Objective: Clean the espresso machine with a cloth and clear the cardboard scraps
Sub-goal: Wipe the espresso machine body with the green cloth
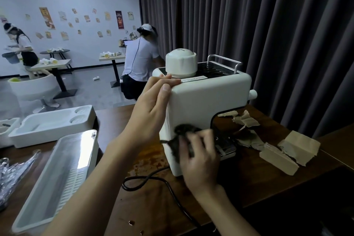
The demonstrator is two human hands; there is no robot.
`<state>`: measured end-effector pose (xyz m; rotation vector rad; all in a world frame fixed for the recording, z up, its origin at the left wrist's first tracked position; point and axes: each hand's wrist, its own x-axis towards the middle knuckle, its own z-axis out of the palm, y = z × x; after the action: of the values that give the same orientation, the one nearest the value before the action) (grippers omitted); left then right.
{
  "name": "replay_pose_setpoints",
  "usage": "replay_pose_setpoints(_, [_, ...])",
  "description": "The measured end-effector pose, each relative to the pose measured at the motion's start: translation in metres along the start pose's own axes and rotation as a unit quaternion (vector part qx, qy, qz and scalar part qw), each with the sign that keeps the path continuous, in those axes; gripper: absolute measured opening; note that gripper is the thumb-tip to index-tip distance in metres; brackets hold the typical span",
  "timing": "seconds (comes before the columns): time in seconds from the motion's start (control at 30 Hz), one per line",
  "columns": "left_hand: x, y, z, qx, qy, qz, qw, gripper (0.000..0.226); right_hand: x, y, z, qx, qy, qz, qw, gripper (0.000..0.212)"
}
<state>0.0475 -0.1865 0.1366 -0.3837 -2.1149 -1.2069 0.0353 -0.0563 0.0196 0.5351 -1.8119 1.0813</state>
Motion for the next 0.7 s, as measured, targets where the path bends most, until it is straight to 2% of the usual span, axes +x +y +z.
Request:
replay_pose_setpoints(0.13, [0.001, -0.002, 0.000, -0.009, 0.001, -0.002, 1.000, 0.037, 0.011, 0.018, -0.011, 0.014, 0.074, 0.097, 0.992, 0.009])
replay_pose_setpoints(0.2, [0.002, -0.002, 0.001, -0.009, 0.002, -0.005, 1.000, 0.035, 0.005, 0.013, -0.009, 0.009, 0.061, 0.107, 0.992, 0.007])
replay_pose_setpoints(0.37, [0.001, -0.003, 0.004, -0.011, 0.011, 0.000, 1.000, 0.037, -0.021, 0.001, -0.003, 0.031, -0.039, 0.079, 0.996, 0.016])
replay_pose_setpoints(0.47, [0.000, -0.003, 0.004, -0.006, 0.005, 0.001, 1.000, 0.039, -0.016, 0.015, -0.009, 0.037, 0.003, 0.124, 0.992, 0.006])
replay_pose_setpoints(0.57, [-0.004, -0.002, 0.004, 0.023, -0.005, 0.004, 1.000, 0.039, -0.016, 0.022, -0.009, 0.028, 0.031, 0.170, 0.985, 0.007])
replay_pose_setpoints(0.63, [-0.006, -0.003, 0.006, 0.036, -0.006, 0.008, 0.999, 0.038, -0.027, 0.014, -0.004, 0.023, 0.007, 0.173, 0.985, 0.007])
replay_pose_setpoints(0.7, [-0.008, -0.005, 0.008, 0.040, -0.007, 0.004, 0.999, 0.035, -0.039, 0.006, -0.001, 0.017, -0.046, 0.136, 0.989, 0.009])
